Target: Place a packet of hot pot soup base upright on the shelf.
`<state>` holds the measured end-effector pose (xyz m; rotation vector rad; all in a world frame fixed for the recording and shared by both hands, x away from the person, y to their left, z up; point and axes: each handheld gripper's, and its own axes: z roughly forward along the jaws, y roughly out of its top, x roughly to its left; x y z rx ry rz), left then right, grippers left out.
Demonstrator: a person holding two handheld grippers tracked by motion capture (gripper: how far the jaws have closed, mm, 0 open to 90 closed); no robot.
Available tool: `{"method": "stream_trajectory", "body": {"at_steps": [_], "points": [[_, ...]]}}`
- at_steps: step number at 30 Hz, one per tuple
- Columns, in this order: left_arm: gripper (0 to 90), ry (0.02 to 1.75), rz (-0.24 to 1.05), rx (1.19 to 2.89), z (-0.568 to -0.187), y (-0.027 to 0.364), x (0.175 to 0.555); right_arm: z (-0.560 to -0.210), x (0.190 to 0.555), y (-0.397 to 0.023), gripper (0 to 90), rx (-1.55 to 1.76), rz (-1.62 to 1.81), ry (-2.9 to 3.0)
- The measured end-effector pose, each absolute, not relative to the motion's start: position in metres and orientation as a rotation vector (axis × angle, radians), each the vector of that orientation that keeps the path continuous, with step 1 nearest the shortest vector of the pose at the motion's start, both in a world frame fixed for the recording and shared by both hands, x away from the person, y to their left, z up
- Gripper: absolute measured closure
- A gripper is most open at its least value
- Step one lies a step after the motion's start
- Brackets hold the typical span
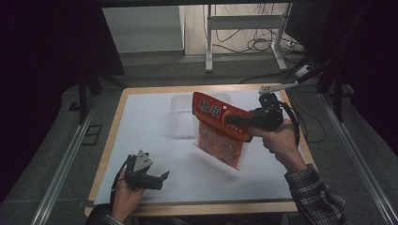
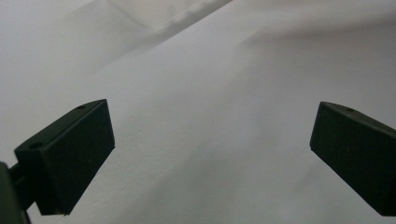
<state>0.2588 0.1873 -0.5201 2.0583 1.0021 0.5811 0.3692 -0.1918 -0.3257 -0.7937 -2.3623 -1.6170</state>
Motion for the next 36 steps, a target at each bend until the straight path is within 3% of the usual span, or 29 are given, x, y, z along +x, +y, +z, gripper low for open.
{"method": "stream_trajectory", "body": {"at_steps": [23,36], "points": [[0.0,0.986,0.471,2.023,-0.516,0.189,0.258,-0.297,0.412,-0.154,89.4,-0.793,-1.699,-2.287],[0.0,0.979,0.471,2.027,-0.516,0.188,0.258,-0.294,0.448,-0.131,89.4,-0.853,-1.742,-2.282]]}}
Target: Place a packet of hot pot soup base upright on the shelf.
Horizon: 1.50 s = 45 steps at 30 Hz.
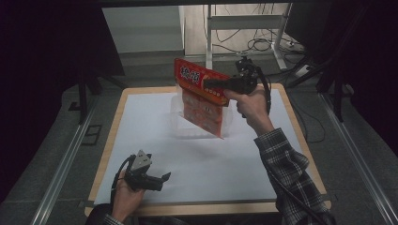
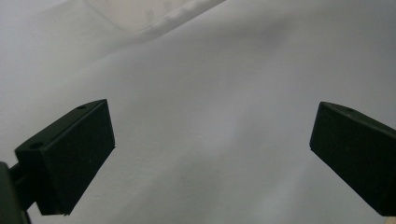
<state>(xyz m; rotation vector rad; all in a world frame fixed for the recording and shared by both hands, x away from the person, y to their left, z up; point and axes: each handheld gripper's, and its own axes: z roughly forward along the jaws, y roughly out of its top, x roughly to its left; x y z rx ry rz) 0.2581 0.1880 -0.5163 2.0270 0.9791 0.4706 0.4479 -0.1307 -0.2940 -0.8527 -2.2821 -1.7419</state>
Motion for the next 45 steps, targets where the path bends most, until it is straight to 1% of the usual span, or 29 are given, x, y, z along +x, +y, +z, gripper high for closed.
{"method": "stream_trajectory", "body": {"at_steps": [9,16,22,28,36,38,42,44,45], "points": [[0.0,0.974,0.47,2.026,-0.516,0.188,0.258,-0.299,0.476,-0.116,89.4,-0.881,-1.765,-2.279],[0.0,0.974,0.466,2.018,-0.516,0.189,0.258,-0.312,0.5,-0.104,89.4,-0.924,-1.78,-2.264],[0.0,0.971,0.462,2.023,-0.516,0.189,0.259,-0.319,0.512,-0.096,89.4,-0.945,-1.799,-2.275],[0.0,0.97,0.457,2.023,-0.516,0.189,0.259,-0.335,0.524,-0.089,89.4,-0.961,-1.805,-2.286],[0.0,0.969,0.458,2.026,-0.517,0.188,0.258,-0.359,0.526,-0.083,89.3,-0.996,-1.744,-2.319],[0.0,0.97,0.459,2.028,-0.517,0.188,0.258,-0.368,0.522,-0.082,89.2,-0.983,-1.73,-2.333],[0.0,0.97,0.459,2.033,-0.517,0.187,0.258,-0.375,0.518,-0.081,88.6,-0.946,-1.741,-2.31],[0.0,0.971,0.46,2.034,-0.517,0.187,0.258,-0.377,0.515,-0.08,87.6,-0.935,-1.748,-2.321],[0.0,0.971,0.459,2.036,-0.517,0.187,0.258,-0.378,0.513,-0.079,83.2,-0.919,-1.734,-2.362]]}}
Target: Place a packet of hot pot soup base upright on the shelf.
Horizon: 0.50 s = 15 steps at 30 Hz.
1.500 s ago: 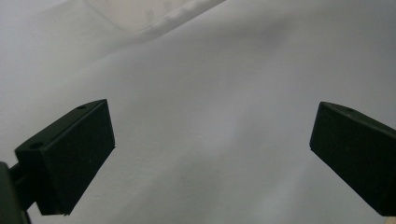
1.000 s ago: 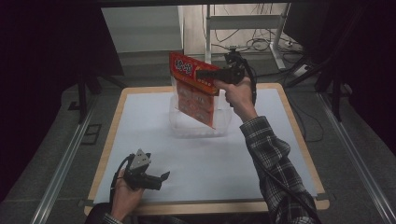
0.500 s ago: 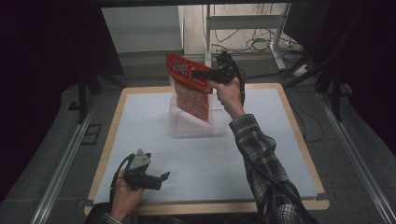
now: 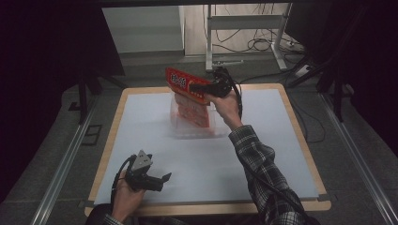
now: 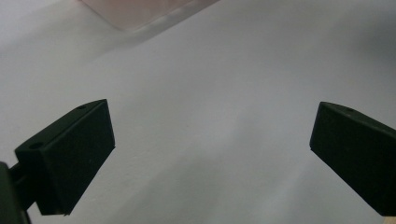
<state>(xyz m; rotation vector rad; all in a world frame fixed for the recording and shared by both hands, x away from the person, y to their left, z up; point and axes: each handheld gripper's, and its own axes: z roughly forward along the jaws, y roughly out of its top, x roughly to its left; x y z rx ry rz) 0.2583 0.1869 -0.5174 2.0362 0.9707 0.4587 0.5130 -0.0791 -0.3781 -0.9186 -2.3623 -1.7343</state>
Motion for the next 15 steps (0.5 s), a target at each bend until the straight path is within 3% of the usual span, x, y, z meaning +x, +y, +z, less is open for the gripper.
{"method": "stream_trajectory", "body": {"at_steps": [2,8,15], "points": [[0.0,0.97,0.459,2.038,-0.517,0.187,0.258,-0.378,0.512,-0.078,82.7,-0.918,-1.718,-2.38],[0.0,0.969,0.461,2.045,-0.518,0.186,0.259,-0.377,0.508,-0.08,68.9,-0.901,-1.702,-2.426],[0.0,0.968,0.466,2.053,-0.519,0.185,0.259,-0.374,0.502,-0.084,46.9,-0.895,-1.699,-2.45]]}}
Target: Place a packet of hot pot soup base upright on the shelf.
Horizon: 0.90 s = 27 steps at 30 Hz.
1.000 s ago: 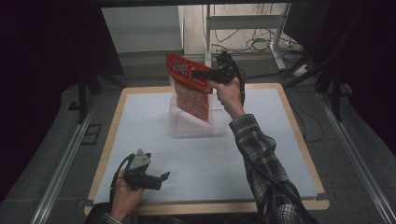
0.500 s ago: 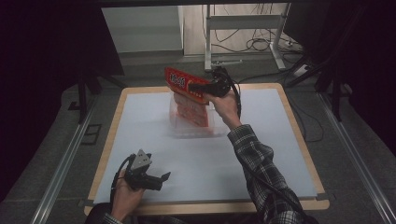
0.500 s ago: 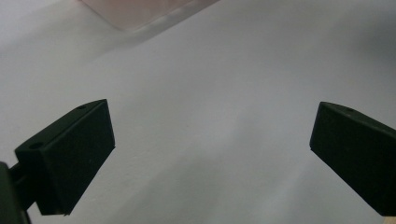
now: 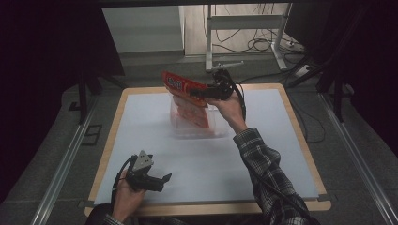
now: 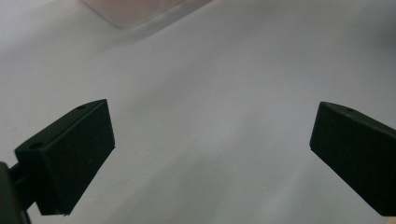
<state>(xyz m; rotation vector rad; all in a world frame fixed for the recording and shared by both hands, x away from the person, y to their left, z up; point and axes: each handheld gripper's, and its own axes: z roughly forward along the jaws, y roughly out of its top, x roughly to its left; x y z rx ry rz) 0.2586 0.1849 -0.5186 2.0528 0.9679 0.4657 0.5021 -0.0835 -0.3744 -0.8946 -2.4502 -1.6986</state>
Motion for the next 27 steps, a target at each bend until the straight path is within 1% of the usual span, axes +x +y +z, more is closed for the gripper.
{"method": "stream_trajectory", "body": {"at_steps": [4,11,27], "points": [[0.0,0.967,0.468,2.054,-0.519,0.184,0.259,-0.373,0.497,-0.085,36.7,-0.881,-1.692,-2.473],[0.0,0.966,0.471,2.058,-0.519,0.184,0.259,-0.372,0.484,-0.09,28.3,-0.855,-1.684,-2.536],[0.0,0.97,0.49,2.057,-0.519,0.184,0.258,-0.378,0.456,-0.093,21.0,-0.78,-1.64,-2.676]]}}
